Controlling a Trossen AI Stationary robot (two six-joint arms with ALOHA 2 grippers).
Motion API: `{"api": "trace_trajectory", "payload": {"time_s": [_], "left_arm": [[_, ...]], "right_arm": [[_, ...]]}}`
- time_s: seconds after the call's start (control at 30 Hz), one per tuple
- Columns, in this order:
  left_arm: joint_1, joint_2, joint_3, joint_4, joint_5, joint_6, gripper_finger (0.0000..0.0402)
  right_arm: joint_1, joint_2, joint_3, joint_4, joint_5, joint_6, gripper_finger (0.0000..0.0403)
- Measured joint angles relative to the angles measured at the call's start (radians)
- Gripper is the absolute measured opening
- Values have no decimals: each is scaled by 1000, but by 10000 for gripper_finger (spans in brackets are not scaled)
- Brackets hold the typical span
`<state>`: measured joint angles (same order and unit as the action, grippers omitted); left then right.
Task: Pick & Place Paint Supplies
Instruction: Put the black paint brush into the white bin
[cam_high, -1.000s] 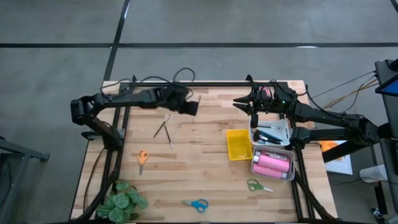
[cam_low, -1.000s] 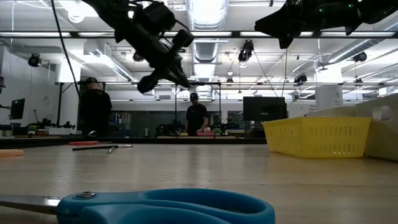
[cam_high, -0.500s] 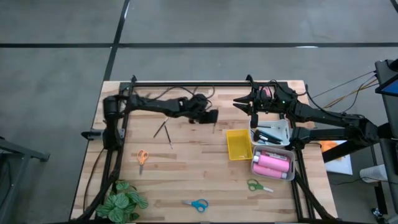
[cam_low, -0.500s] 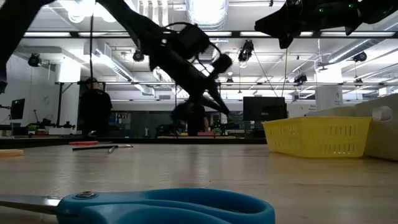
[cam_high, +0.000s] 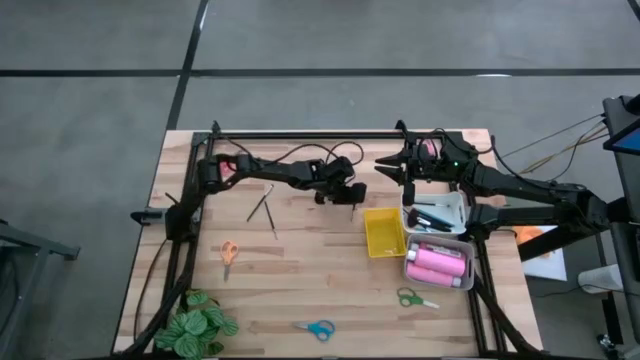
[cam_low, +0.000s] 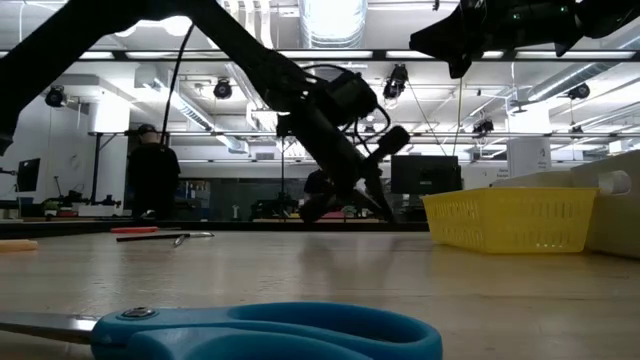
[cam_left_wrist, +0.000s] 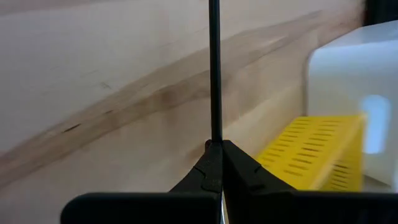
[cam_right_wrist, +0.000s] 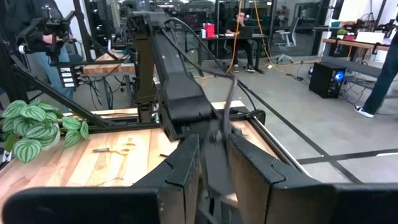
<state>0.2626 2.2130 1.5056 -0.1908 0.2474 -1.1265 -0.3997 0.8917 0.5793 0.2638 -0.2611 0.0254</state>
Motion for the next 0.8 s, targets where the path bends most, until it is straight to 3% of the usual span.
{"api": "trace_trajectory", "payload": {"time_s": [0.6,0.8], "left_arm": [[-5,31,1,-33,16,-1,2],[-5,31,0,-42,16,0,47]], "right_arm": [[0,0,0,1,0,0,83],[0,0,0,1,0,0,83]]}}
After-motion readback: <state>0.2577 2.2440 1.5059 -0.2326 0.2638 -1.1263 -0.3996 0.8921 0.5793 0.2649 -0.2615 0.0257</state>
